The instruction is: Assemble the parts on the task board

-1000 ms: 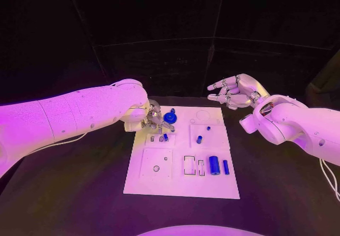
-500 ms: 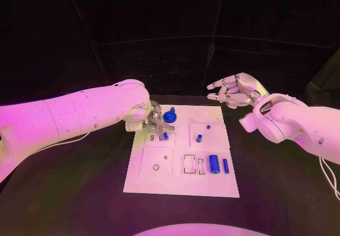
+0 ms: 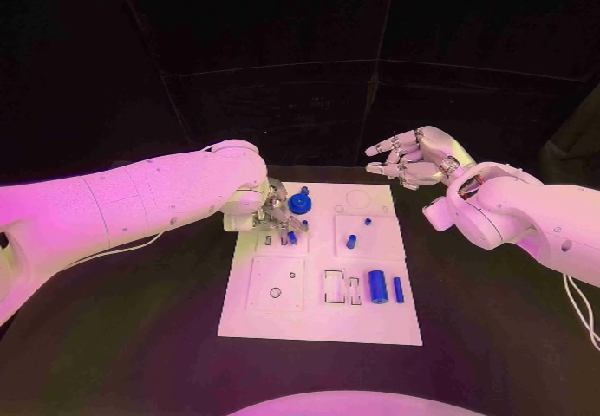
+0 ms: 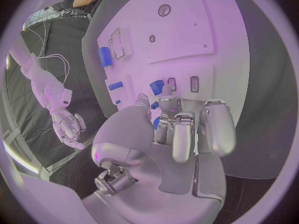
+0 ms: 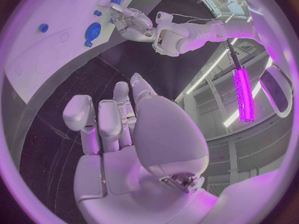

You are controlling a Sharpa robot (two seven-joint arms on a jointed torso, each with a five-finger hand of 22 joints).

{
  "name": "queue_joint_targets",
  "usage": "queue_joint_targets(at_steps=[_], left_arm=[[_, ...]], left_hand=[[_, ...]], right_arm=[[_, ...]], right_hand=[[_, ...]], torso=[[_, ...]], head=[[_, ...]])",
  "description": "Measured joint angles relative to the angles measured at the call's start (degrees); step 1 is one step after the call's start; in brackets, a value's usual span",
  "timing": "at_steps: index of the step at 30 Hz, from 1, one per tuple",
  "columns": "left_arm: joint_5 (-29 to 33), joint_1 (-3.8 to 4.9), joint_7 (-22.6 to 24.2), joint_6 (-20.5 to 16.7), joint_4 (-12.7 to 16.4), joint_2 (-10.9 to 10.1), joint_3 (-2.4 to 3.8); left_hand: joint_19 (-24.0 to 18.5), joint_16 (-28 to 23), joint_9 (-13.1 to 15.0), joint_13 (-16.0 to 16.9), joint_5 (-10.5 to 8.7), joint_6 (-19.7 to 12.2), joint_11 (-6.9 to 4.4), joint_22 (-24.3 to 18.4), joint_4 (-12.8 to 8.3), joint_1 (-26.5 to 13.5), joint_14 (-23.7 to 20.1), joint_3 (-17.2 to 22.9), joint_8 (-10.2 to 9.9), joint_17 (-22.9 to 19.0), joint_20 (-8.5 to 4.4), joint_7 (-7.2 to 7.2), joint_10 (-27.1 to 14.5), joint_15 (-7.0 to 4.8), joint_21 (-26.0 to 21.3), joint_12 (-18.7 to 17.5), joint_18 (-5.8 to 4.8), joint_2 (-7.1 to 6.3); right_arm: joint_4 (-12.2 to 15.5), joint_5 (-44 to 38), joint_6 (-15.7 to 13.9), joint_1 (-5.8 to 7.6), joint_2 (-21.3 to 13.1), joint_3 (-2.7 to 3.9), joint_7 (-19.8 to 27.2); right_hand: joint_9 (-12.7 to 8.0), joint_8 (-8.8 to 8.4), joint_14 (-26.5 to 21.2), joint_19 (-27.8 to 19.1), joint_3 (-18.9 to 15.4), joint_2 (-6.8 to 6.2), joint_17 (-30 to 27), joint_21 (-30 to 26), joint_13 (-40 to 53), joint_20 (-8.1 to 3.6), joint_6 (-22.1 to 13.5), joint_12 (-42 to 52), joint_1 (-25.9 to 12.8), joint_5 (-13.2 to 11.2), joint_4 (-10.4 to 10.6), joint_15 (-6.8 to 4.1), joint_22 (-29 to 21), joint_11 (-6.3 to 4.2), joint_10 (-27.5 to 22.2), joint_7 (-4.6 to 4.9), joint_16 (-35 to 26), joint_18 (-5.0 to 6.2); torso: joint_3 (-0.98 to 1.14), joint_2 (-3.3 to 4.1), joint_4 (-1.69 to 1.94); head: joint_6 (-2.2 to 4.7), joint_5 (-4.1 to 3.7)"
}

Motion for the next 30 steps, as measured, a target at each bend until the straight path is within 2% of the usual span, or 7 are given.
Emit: queue_joint_targets(at_steps=[15, 30], left_arm=[[-0.2, -0.07, 0.0, 0.6, -0.4, 0.3, -0.05], [-0.5, -0.09, 0.0, 1.1, -0.4, 0.7, -0.06]], left_hand=[[0.0, 0.0, 1.0, 0.2, 0.00, -0.8, 0.00, 0.5, -1.8, 1.8, 0.0, 1.4, 1.0, 0.0, 0.01, 0.01, 0.0, 0.00, 0.2, 0.3, 0.00, 0.74], [0.0, 0.0, 1.6, 0.3, 0.00, -1.2, 0.00, 1.1, -3.8, 3.3, 0.0, 2.5, 1.6, 0.0, 0.02, 0.00, 0.0, 0.00, 0.7, 0.5, 0.00, -0.21]], right_arm=[[-0.2, -0.1, 0.2, 0.00, 0.1, -0.01, -0.3], [-0.4, -0.1, 0.3, 0.00, 0.5, -0.01, -0.4]], right_hand=[[0.0, 0.00, 0.0, 0.0, 0.0, 0.00, 0.0, -0.2, -0.2, 0.00, 0.0, -0.1, 0.0, 0.3, 0.0, 0.00, -0.2, 0.00, 0.0, 0.00, -0.2, 0.00], [0.0, 0.00, 0.0, 0.0, 0.0, 0.00, -0.1, -0.4, -0.3, 0.00, 0.0, -0.3, 0.0, 0.3, 0.0, 0.00, -0.3, 0.00, 0.0, 0.00, -0.2, 0.00]], torso=[[0.03, 0.02, 0.02], [0.05, 0.06, 0.03]], head=[[-0.05, -0.08], [-0.29, -0.04]])
